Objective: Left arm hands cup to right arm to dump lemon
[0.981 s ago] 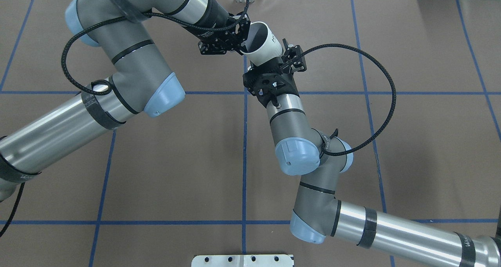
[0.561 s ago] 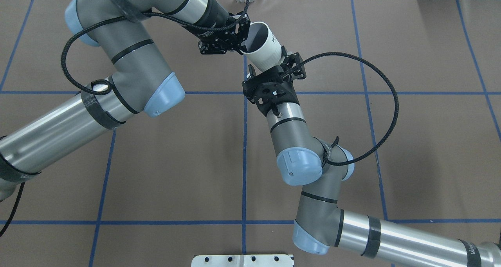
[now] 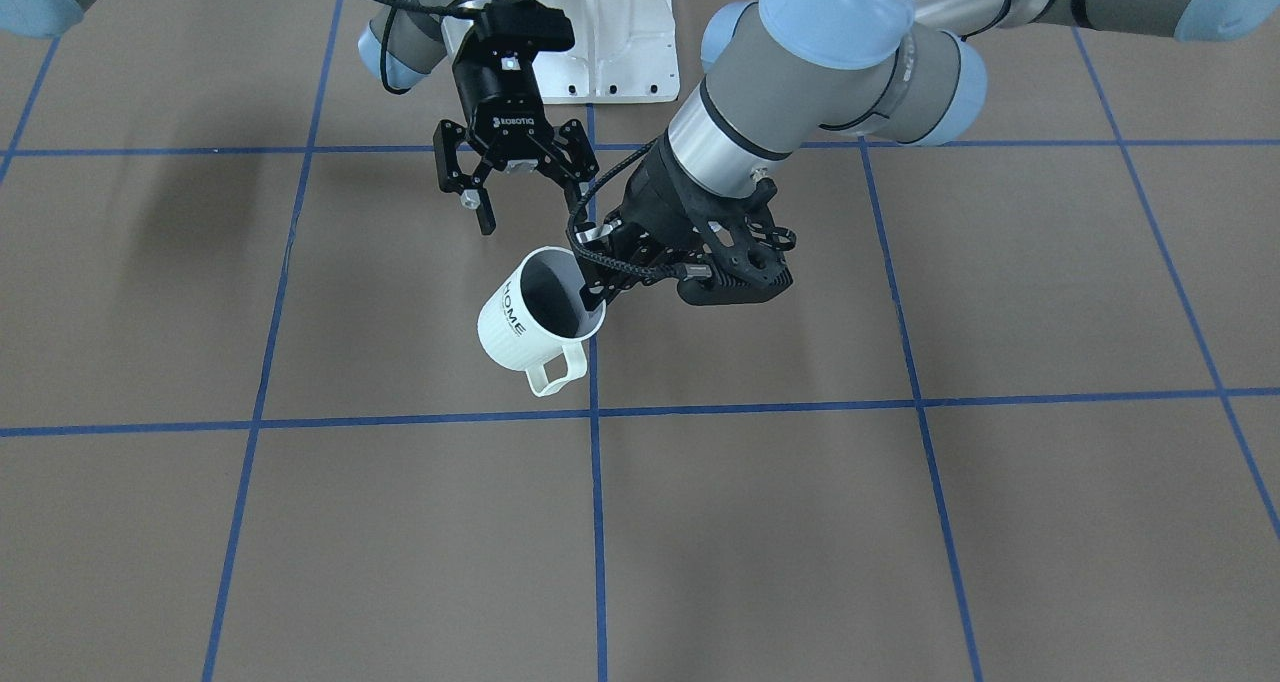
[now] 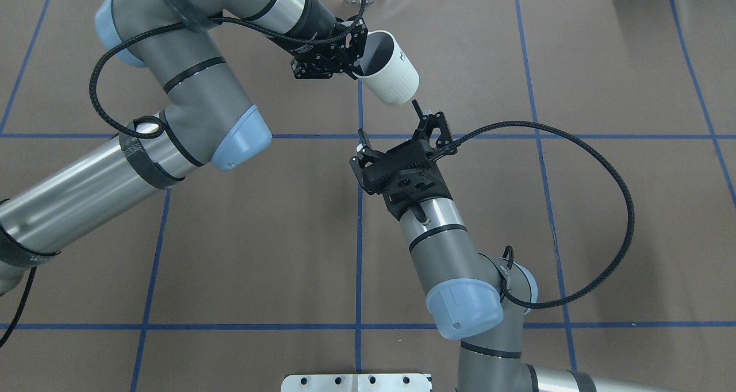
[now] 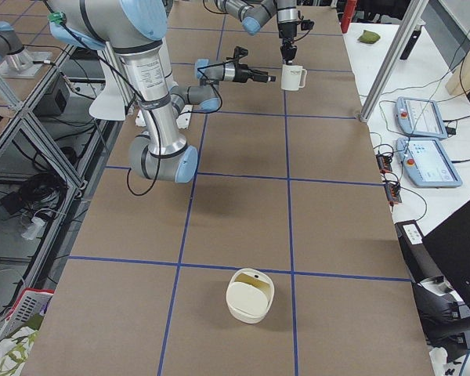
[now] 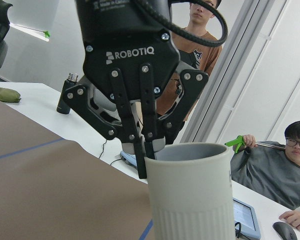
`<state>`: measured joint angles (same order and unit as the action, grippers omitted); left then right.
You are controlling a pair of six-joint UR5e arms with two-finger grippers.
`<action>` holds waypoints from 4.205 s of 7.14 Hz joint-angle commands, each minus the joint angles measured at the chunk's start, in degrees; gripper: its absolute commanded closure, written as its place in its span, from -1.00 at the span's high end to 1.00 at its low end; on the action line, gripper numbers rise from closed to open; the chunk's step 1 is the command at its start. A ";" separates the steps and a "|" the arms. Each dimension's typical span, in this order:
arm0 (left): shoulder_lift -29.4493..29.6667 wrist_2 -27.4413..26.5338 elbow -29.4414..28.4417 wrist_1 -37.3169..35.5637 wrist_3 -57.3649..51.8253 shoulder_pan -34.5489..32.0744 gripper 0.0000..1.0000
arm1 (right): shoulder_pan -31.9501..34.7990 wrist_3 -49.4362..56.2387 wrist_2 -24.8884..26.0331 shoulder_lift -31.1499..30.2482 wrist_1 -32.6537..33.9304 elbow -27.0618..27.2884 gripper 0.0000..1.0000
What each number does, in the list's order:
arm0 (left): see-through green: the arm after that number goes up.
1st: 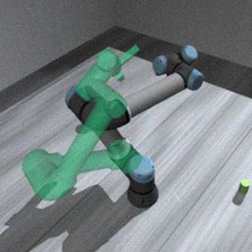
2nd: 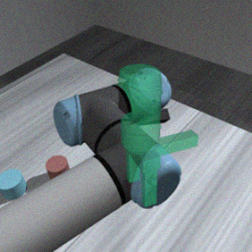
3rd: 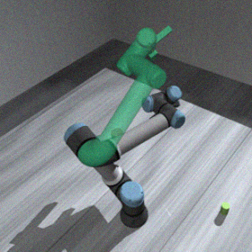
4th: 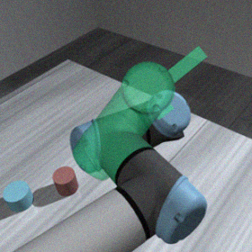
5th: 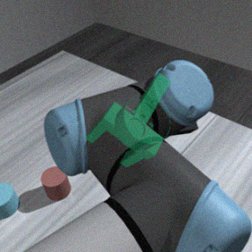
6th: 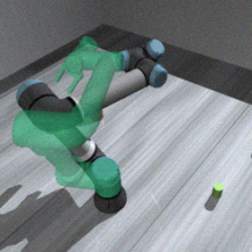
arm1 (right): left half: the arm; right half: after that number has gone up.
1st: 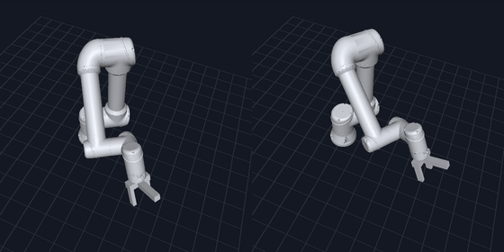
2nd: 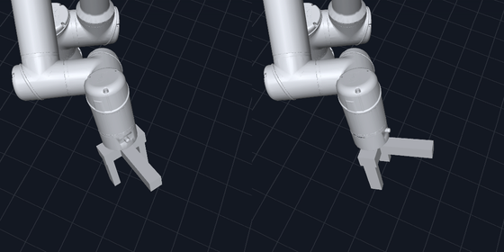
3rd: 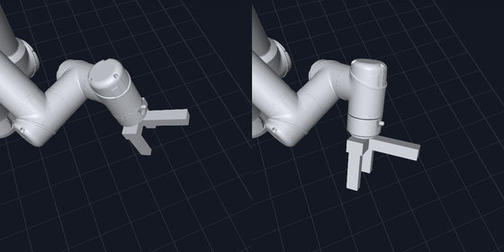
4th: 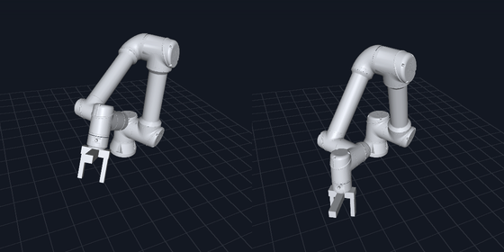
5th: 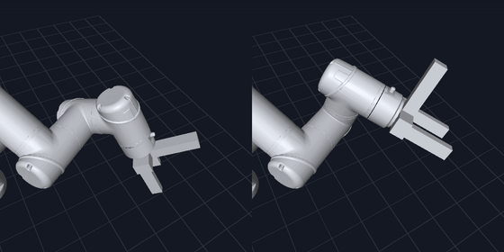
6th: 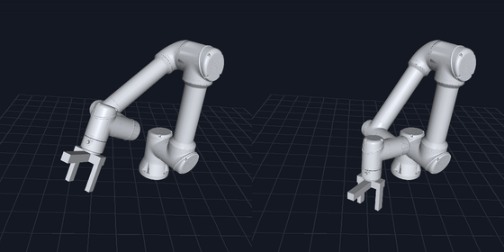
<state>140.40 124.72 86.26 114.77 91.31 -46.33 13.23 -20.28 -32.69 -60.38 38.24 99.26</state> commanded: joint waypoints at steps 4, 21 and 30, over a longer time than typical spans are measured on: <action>-1.96 -0.09 -0.12 -0.42 -2.79 -1.31 -1.00 | 4.85 -3.80 -4.92 -2.11 0.61 3.13 0.99; -48.44 0.26 9.28 -0.16 -63.33 -18.18 -1.00 | 62.08 2.84 -92.73 -5.70 51.15 -9.95 1.00; -48.90 3.69 9.71 -11.60 -84.10 -31.95 1.00 | 64.46 12.97 -92.91 -12.21 52.28 -11.72 1.00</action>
<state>91.12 127.92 95.46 109.63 16.14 -73.44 77.25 -9.22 -125.52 -71.80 89.70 87.56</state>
